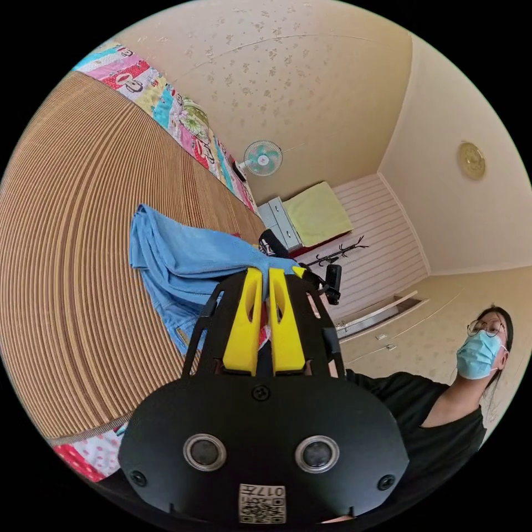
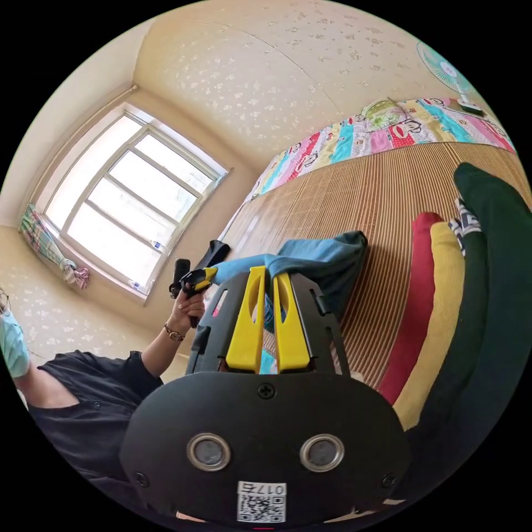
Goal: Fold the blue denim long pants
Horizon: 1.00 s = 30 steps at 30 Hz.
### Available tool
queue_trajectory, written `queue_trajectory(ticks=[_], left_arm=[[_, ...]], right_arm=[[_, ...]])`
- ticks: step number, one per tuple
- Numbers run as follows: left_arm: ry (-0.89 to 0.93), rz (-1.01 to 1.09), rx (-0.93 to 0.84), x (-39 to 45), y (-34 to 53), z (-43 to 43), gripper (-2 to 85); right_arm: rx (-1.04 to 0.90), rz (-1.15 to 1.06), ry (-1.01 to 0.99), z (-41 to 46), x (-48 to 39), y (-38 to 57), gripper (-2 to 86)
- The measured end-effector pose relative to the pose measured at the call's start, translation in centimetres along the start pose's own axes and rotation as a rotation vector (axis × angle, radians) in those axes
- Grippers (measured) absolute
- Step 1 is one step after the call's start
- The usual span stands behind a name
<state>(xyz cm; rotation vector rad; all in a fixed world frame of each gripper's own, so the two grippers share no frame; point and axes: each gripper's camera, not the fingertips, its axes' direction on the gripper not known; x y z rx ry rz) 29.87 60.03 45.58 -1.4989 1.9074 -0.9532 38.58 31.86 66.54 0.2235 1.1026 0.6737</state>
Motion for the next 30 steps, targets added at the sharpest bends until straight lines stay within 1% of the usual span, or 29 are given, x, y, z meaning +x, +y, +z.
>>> queue_trajectory(ticks=[3, 5, 8, 10, 12, 14, 16, 18, 20, 22, 24, 26, 30], left_arm=[[-0.002, -0.106, -0.018, -4.1, 3.7, 0.7, -0.4], [0.016, -0.149, -0.008, -5.6, 5.1, 0.5, -0.3], [-0.011, -0.152, 0.016, -6.5, 6.2, -0.6, 0.0], [-0.073, -0.126, 0.031, -6.4, 6.4, -1.8, 0.5], [-0.099, -0.109, 0.042, -6.2, 6.3, -2.8, 1.2], [-0.119, -0.118, 0.075, -6.3, 6.5, -4.1, 3.0], [-0.133, -0.161, 0.184, -6.9, 7.0, -6.7, 7.2], [-0.101, -0.191, 0.234, -7.9, 6.8, -7.9, 10.9], [-0.05, -0.236, 0.195, -9.5, 5.4, -7.7, 15.4], [-0.058, -0.263, 0.098, -11.1, 3.1, -6.0, 19.3], [-0.069, -0.243, 0.055, -11.4, 1.6, -4.9, 18.9], [-0.097, -0.245, 0.04, -11.4, 0.6, -4.4, 18.1], [-0.253, -0.251, -0.043, -11.1, -0.7, -3.3, 11.5]], right_arm=[[-0.092, 0.067, 0.11, 3.5, 2.4, 4.1, 1.9], [-0.12, 0.093, 0.129, 4.8, 3.4, 6.0, 2.1], [-0.123, 0.138, 0.123, 5.1, 5.0, 8.1, 2.5], [-0.117, 0.173, 0.112, 4.9, 6.1, 8.9, 2.8], [-0.111, 0.192, 0.103, 4.2, 7.1, 9.5, 3.0], [-0.138, 0.207, 0.129, 3.8, 7.7, 9.8, 3.3], [-0.152, 0.242, 0.171, 3.0, 8.1, 10.3, 3.7], [-0.115, 0.273, 0.146, 1.4, 8.4, 11.3, 4.7], [-0.076, 0.287, 0.079, 0.2, 8.8, 12.0, 5.6], [-0.054, 0.305, -0.008, -0.7, 9.6, 12.4, 6.0], [-0.048, 0.325, -0.083, -1.5, 10.7, 12.7, 5.7], [-0.036, 0.334, -0.111, -2.4, 11.1, 12.9, 5.7], [-0.006, 0.348, -0.139, -4.8, 11.7, 13.7, 6.4]])
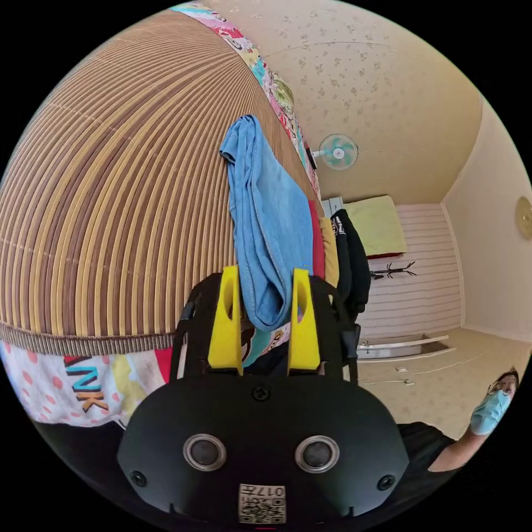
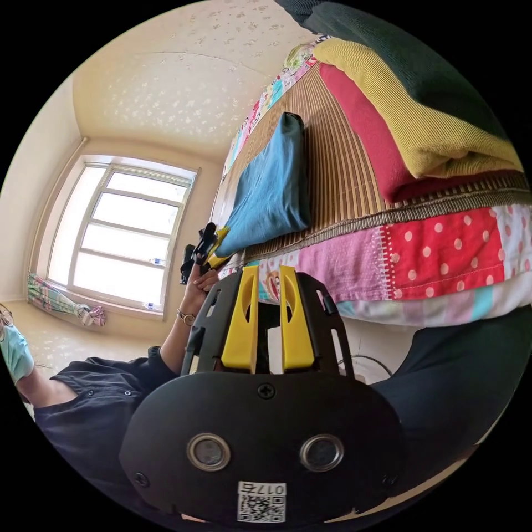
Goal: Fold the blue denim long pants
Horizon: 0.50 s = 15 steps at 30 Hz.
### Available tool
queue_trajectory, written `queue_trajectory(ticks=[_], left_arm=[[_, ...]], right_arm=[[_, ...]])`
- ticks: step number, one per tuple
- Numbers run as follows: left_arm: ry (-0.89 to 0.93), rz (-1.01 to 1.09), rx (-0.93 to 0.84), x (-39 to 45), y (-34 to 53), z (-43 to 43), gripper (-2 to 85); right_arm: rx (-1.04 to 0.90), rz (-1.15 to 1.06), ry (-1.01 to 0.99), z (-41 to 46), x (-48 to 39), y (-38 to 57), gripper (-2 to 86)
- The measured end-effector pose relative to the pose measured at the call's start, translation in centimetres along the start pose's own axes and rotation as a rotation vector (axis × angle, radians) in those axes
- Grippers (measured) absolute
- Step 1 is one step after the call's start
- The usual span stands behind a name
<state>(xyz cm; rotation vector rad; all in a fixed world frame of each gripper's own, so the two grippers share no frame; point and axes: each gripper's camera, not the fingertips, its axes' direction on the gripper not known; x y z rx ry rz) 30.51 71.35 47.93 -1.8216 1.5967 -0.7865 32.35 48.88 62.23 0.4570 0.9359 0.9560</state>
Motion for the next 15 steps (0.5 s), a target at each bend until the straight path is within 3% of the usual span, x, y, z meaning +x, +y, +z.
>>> queue_trajectory(ticks=[3, 7, 11, 15], left_arm=[[-0.032, 0.014, 0.005, 0.1, -0.2, -0.5, 9.7], [0.115, -0.038, -0.046, -1.8, 0.9, -0.3, 7.2], [0.118, -0.021, -0.098, -0.6, 4.6, 0.0, 6.6], [0.282, -0.101, -0.161, -0.8, 9.8, 0.1, 6.3]], right_arm=[[-0.002, 0.018, -0.033, -1.3, 0.9, 0.3, 7.3], [0.024, 0.068, -0.1, -3.0, 2.4, 0.6, 10.0], [0.105, 0.137, -0.325, -4.8, 4.5, 1.3, 14.9], [0.14, 0.222, -0.426, -5.7, 6.2, 2.0, 18.5]])
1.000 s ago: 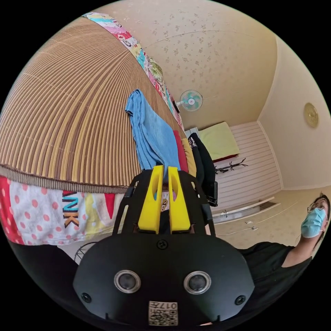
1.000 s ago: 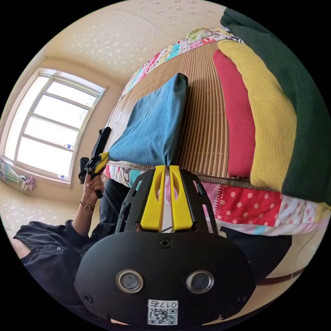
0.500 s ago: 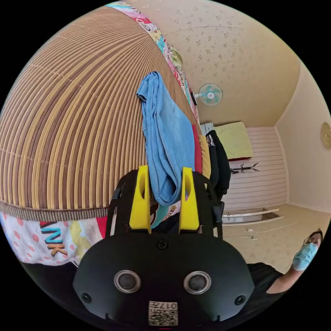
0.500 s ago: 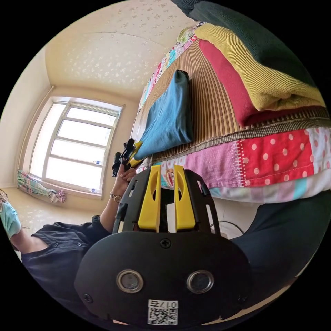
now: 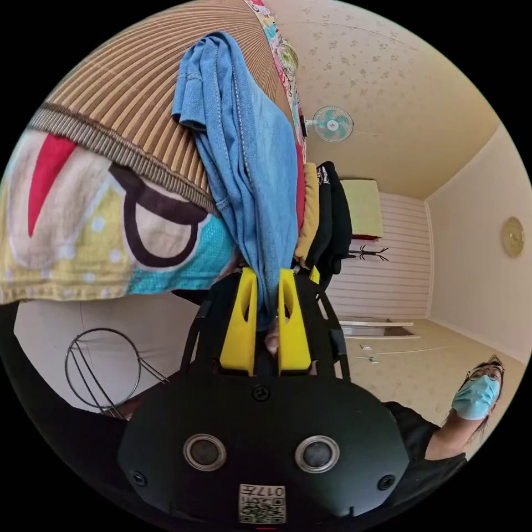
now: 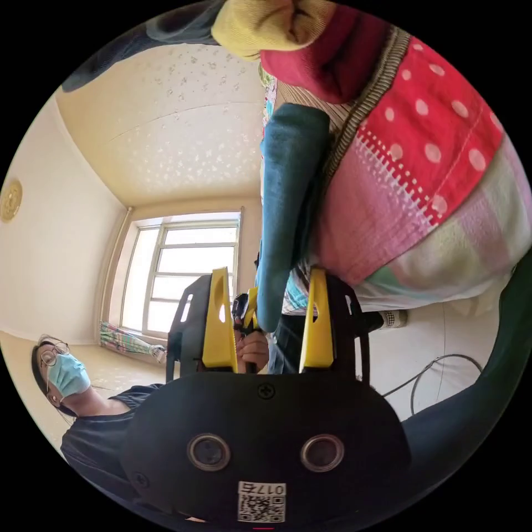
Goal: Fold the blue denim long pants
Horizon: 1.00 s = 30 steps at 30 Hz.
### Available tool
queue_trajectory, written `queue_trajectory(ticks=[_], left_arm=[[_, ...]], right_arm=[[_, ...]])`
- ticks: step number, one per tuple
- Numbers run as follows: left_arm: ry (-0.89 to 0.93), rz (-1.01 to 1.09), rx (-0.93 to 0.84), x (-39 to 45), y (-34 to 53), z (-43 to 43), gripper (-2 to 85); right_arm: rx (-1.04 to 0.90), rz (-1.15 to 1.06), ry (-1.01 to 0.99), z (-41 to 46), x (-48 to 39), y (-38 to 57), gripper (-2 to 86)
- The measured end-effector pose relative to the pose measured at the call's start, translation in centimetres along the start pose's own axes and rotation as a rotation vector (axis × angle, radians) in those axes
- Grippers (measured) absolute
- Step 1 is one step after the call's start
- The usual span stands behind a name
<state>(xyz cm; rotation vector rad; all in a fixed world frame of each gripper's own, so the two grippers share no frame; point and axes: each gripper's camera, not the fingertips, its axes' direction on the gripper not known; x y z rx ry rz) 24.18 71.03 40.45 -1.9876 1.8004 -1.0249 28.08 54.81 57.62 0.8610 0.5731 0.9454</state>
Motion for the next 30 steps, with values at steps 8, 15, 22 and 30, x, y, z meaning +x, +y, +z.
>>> queue_trajectory(ticks=[8, 15, 22, 30], left_arm=[[0.087, -0.023, -0.07, 1.7, 6.6, -1.3, 6.0], [0.029, 0.12, -0.051, 5.4, 10.8, -4.3, 5.9], [0.066, 0.273, 0.061, 9.1, 15.0, -9.5, 5.2], [-0.025, 0.34, 0.078, 10.7, 16.5, -9.6, 3.9]], right_arm=[[0.01, -0.005, -0.13, -1.0, -0.7, 0.8, 14.5], [0.067, 0.051, -0.164, -2.1, -3.4, 3.6, 5.7], [0.084, -0.149, -0.029, -2.8, -13.6, 4.0, 4.3], [0.271, -0.62, 0.131, -8.9, -32.1, 0.1, 4.2]])
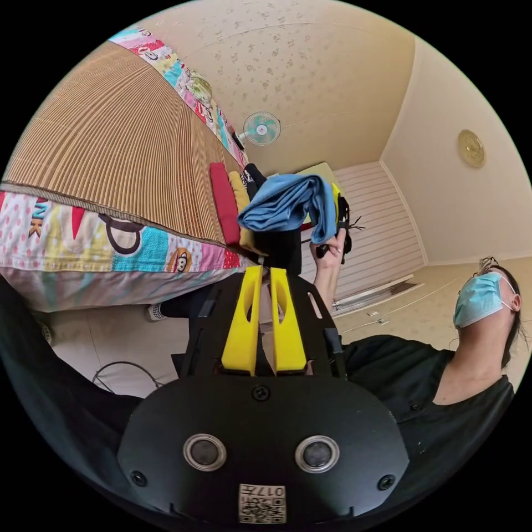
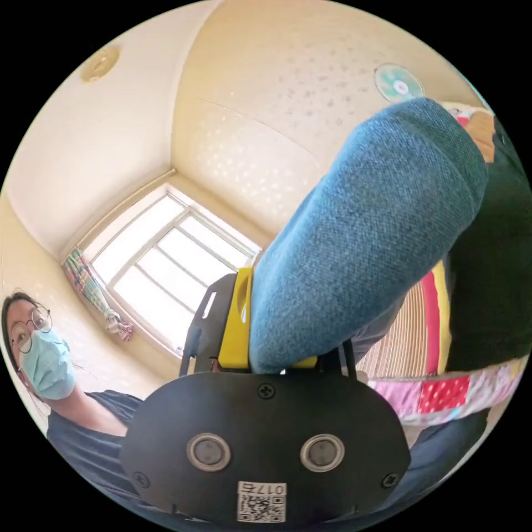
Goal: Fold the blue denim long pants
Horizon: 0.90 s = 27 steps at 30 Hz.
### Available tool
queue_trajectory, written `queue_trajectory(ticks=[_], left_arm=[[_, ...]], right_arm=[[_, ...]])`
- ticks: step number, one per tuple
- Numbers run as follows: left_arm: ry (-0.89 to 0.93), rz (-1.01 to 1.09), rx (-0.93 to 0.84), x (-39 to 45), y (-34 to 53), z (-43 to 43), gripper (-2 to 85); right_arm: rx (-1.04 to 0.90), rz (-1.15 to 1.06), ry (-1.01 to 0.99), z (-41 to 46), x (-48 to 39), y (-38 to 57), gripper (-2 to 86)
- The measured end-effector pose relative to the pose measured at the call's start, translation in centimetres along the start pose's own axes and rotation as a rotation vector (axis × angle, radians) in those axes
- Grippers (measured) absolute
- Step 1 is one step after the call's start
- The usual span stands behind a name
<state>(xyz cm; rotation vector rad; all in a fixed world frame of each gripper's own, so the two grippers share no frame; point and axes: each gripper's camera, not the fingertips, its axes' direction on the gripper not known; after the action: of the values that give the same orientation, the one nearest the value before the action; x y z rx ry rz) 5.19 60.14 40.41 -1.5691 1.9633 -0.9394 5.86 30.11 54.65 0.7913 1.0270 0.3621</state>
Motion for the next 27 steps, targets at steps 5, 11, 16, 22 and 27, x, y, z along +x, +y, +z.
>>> queue_trajectory(ticks=[5, 11, 16, 22, 27], left_arm=[[0.026, -0.042, -0.012, -0.6, 1.0, 2.4, 3.9], [0.039, -0.108, -0.022, -1.0, 2.6, 5.4, 3.8], [0.006, -0.124, -0.022, -0.6, 2.9, 7.1, 4.0], [-0.068, -0.06, -0.01, 0.7, 2.1, 9.5, 5.1], [-0.355, 0.105, 0.12, 4.1, 1.5, 8.5, 4.9]], right_arm=[[0.276, -0.069, 0.06, -5.7, 0.7, -5.7, 4.7], [0.483, 0.479, 0.184, -9.8, 13.8, 1.6, 5.0], [0.595, 0.442, 0.05, -11.5, 17.9, 11.7, 5.9], [0.583, 0.256, 0.439, -10.6, 10.0, 18.5, 3.7], [0.394, -0.318, 0.879, -0.5, 0.6, 24.2, 1.0]])
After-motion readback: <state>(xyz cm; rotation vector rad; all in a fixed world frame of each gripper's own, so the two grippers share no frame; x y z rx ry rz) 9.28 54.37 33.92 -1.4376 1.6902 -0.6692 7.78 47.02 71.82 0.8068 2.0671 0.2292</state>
